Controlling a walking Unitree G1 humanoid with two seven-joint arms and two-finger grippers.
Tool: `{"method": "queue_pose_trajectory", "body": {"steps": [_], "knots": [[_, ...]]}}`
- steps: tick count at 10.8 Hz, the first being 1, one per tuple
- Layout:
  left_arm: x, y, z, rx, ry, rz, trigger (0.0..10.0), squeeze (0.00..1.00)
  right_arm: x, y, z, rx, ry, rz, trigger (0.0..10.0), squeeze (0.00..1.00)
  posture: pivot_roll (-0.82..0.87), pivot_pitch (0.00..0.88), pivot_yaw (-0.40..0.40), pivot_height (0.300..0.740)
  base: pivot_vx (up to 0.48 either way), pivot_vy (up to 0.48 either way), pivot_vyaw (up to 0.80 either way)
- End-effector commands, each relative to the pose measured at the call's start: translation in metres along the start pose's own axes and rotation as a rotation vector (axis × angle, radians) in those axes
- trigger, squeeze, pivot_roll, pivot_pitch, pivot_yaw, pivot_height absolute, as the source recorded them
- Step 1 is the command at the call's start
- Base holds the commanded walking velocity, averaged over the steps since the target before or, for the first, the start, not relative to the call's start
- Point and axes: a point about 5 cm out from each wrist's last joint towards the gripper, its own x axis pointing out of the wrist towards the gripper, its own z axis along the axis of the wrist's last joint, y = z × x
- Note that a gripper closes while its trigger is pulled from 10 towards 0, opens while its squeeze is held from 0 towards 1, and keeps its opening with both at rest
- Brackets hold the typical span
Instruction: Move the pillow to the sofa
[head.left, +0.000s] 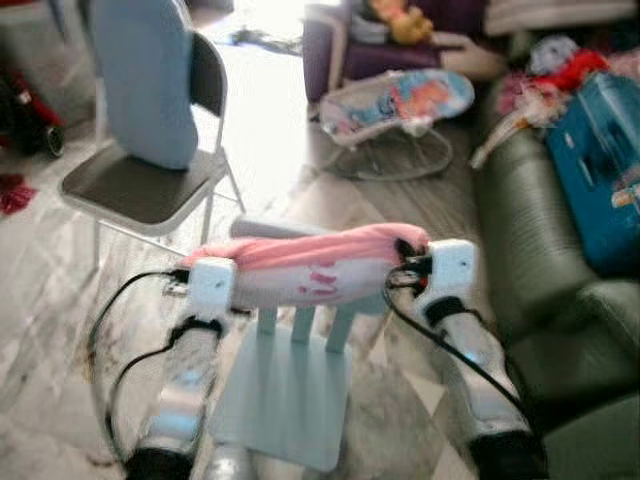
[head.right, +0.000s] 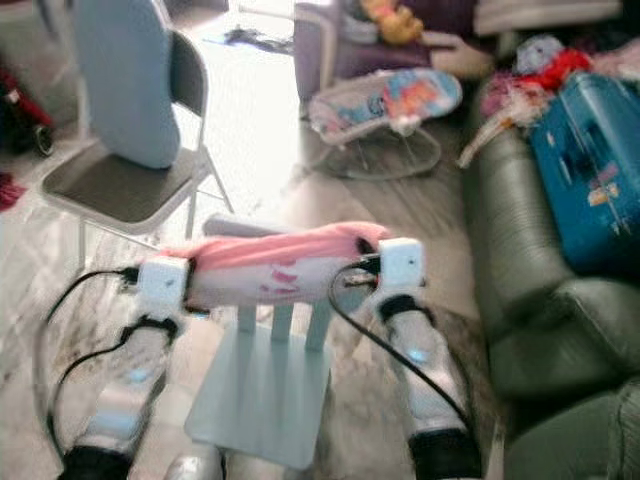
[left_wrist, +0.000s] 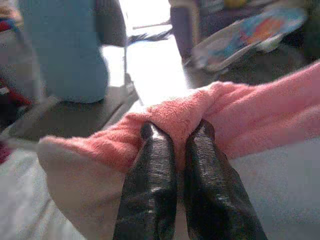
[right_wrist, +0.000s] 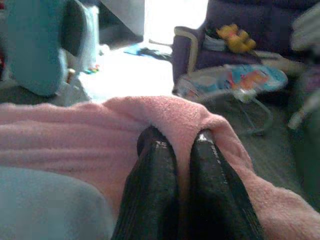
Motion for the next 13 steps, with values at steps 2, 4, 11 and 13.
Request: {"method": "queue_pose_trajectory", "body": {"steps": [2, 4, 11, 13], "knots": [[-0.002, 0.0, 0.001, -0.033, 0.006, -0.031, 10.0, 0.0, -0.002, -0.012, 0.005, 0.003, -0.014, -0.066, 10.0, 0.0, 0.0, 0.0, -0.057, 0.74, 0.0, 0.0, 0.0], [-0.004, -0.002, 0.0, -0.082, 0.019, -0.055, 10.0, 0.0, -0.005, -0.014, 0.002, 0.014, 0.008, -0.079, 10.0, 0.0, 0.0, 0.001, -0.057, 0.74, 0.0, 0.0, -0.29], [-0.008, 0.001, 0.0, -0.104, 0.044, -0.067, 10.0, 0.0, -0.008, -0.013, -0.004, 0.021, 0.041, -0.083, 10.0, 0.0, 0.01, 0.023, -0.05, 0.74, -0.271, 0.234, -0.28], [-0.008, 0.001, 0.0, -0.102, 0.045, -0.069, 10.0, 0.0, -0.008, -0.013, -0.005, 0.019, 0.045, -0.083, 10.0, 0.0, 0.0, 0.024, -0.05, 0.74, -0.302, 0.377, 0.0]]}}
